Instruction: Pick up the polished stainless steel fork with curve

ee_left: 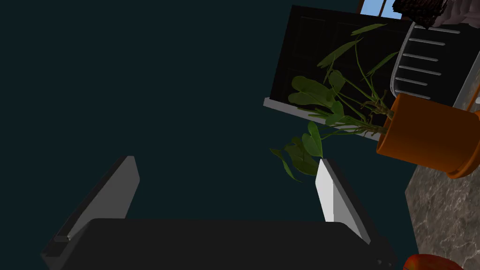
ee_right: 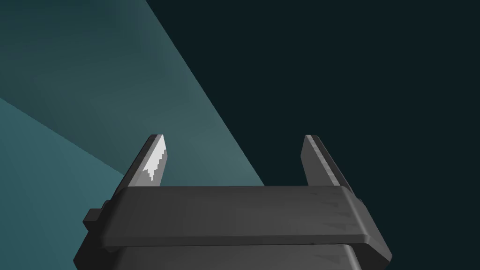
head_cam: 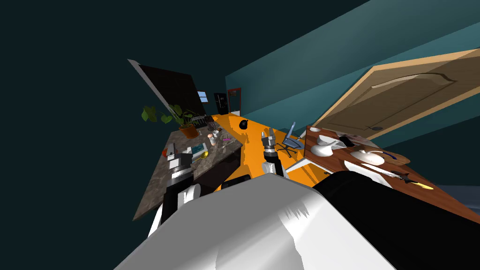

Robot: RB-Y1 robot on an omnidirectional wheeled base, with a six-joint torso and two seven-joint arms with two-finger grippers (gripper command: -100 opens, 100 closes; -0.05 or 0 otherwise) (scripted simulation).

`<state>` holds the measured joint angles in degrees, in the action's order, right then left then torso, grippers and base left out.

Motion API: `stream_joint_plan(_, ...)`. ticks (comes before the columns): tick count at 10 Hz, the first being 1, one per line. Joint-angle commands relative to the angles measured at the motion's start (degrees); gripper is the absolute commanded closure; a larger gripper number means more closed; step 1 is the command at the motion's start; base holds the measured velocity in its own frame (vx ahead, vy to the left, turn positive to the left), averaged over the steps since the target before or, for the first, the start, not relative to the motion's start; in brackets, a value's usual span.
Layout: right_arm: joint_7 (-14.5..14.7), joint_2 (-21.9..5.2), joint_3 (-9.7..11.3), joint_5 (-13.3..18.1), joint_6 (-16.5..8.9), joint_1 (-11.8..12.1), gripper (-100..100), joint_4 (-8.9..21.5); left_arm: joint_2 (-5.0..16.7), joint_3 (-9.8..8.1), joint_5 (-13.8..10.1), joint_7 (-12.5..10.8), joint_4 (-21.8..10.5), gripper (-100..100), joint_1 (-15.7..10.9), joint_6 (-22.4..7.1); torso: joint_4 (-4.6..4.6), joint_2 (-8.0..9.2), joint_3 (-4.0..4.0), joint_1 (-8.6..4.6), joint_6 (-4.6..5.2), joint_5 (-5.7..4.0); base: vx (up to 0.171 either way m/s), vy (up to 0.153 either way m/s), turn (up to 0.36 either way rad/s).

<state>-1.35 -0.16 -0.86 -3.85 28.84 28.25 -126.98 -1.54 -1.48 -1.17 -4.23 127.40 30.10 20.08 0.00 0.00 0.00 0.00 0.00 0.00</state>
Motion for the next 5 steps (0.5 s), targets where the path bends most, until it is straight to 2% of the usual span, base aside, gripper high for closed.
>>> stream_joint_plan(1,0.0,0.0,0.0,0.0,0.0,0.0,0,0.0,2.1,-0.7,-0.5,-0.1,-0.1,-100,-0.1,-0.9,0.0,0.0,0.0,0.0,0.0,0.0,-0.004,-0.012,-0.026)
stream_joint_plan(3,0.0,0.0,0.0,0.0,0.0,0.0,0,0.0,5.1,-2.35,-1.5,-0.4,-0.3,-100,-0.2,-3.1,0.01,0.04,0.02,-0.09,0.01,-0.02,-0.015,-0.039,-0.046)
stream_joint_plan(5,0.0,0.0,0.0,0.0,0.0,0.0,0,0.0,7.8,-4.82,-3.2,-0.7,-0.5,-100,-0.4,-6.3,0.02,0.07,0.04,-0.19,0.01,-0.04,-0.019,-0.07,-0.076)
